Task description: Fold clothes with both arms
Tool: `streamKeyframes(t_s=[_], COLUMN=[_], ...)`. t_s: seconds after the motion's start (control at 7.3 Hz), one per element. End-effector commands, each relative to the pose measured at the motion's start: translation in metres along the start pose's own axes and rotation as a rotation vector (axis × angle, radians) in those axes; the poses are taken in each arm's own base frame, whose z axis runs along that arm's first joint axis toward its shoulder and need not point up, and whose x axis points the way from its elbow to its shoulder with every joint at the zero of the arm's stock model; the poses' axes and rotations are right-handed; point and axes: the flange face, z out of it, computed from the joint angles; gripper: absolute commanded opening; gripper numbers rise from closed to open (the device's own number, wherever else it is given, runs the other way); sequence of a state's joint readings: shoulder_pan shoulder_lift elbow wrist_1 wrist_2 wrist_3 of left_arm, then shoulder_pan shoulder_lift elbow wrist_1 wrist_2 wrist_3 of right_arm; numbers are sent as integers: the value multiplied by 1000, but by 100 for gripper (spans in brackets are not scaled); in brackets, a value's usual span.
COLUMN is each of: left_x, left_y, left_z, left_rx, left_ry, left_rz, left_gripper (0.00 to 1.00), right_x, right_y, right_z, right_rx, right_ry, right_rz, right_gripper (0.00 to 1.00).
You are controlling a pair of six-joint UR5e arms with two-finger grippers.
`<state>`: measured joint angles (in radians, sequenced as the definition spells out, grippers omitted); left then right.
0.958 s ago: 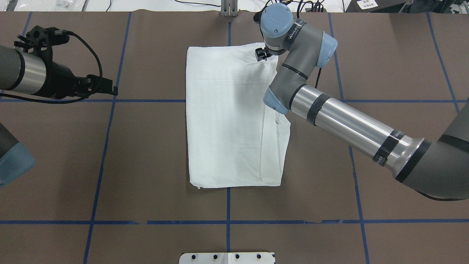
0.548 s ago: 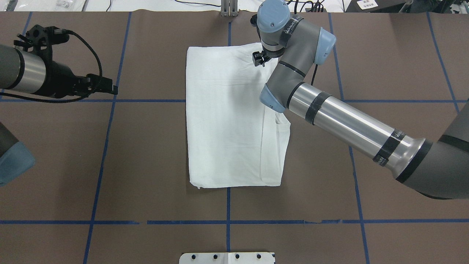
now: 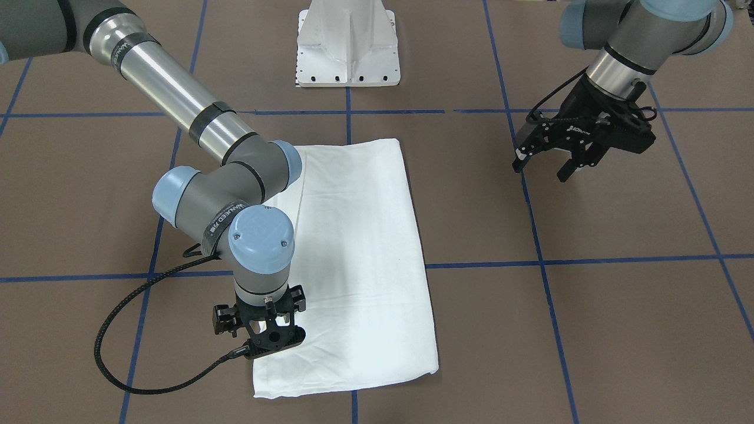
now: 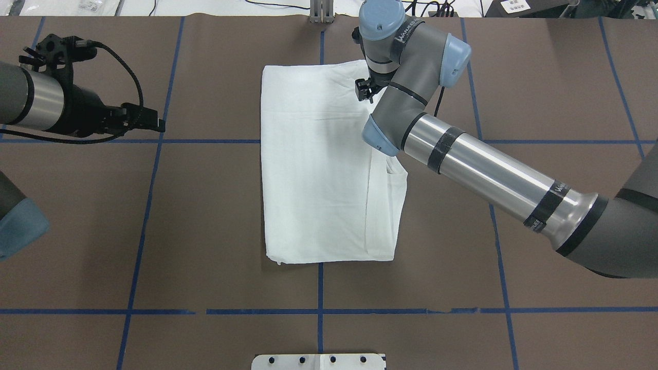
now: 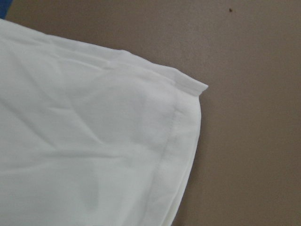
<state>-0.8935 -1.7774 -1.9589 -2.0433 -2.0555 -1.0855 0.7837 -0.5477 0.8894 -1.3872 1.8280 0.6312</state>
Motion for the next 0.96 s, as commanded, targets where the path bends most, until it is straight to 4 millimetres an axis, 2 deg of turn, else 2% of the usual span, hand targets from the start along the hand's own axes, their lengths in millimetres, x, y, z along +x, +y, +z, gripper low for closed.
streamKeyframes(t_s=[0.0,0.82], left_x=[1,3], left_y=[0,-1], left_z=[0,0], left_rx=[0,0], left_ry=[2,5], left_rz=[1,4], left_gripper=[100,100], right_x=[0,0], right_y=[4,19], right_z=[4,13], right_rx=[-50,-216], right_ry=[-13,-25], right_rz=[7,48], right_gripper=[100,100])
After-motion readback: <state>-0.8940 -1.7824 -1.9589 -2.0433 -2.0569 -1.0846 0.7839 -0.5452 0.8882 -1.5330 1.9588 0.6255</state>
